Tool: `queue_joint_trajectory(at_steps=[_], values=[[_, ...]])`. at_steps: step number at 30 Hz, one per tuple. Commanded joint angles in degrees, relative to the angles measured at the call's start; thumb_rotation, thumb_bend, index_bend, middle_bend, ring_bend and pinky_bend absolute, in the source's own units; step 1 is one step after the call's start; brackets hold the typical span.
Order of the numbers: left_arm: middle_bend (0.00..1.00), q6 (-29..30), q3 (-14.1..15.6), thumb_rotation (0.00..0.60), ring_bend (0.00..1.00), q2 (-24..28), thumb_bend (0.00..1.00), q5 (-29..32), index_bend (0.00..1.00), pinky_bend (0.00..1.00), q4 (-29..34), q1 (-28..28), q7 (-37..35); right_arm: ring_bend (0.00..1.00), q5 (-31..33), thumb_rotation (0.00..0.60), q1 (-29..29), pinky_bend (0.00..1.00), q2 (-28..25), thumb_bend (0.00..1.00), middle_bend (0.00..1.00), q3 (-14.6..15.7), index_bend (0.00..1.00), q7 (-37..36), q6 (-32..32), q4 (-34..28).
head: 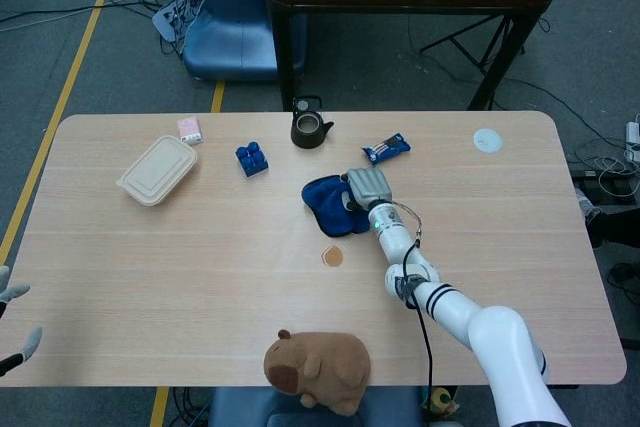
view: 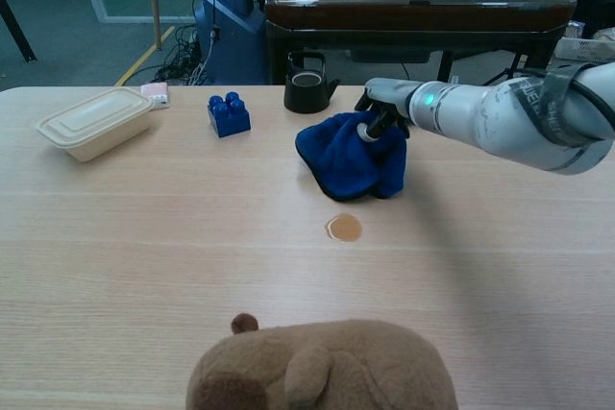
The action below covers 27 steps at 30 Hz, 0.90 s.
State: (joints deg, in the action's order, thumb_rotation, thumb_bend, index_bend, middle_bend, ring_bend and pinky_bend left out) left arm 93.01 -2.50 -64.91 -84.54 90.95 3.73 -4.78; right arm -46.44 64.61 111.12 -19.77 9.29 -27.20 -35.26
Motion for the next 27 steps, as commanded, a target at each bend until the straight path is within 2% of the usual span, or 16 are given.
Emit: queue_joint_trajectory(at_steps=[1,9,16,21,27], values=[[0.09,-0.01,-0.06,0.6,0.06,0.0,0.28,-0.13,0.25,0.06,0.07,-0.08,0.07,0.57,-6.44,0.6,-3.77,0.7,-5.61,0.7,0.63,-1.22,0.65,-6.61,-5.02,-10.59],[0.09,0.06,0.02,0.6,0.06,-0.05,0.28,-0.46,0.25,0.06,0.09,-0.02,0.1,0.57,-14.41,0.6,-10.1,0.71,-16.87,0.7,0.63,-1.55,0.65,-14.75,-10.77,-31.69],[0.09,0.59,-0.01,0.6,0.06,0.12,0.28,-0.75,0.25,0.06,0.22,0.22,-0.02,0.57,-19.83,0.6,-13.86,0.71,-23.89,0.7,0.63,-1.22,0.65,-20.6,-13.64,-44.26],[0.09,0.75,-0.01,0.6,0.06,0.27,0.28,-0.89,0.25,0.06,0.33,0.32,-0.01,0.57,-21.72,0.6,-15.5,0.71,-27.41,0.7,0.63,0.26,0.65,-22.77,-13.66,-49.84],[0.09,0.66,-0.01,0.6,0.06,0.05,0.28,-0.9,0.25,0.06,0.08,0.33,-0.21,0.57,-20.32,0.6,-15.33,0.71,-26.53,0.7,0.63,3.87,0.65,-20.8,-11.5,-48.64]])
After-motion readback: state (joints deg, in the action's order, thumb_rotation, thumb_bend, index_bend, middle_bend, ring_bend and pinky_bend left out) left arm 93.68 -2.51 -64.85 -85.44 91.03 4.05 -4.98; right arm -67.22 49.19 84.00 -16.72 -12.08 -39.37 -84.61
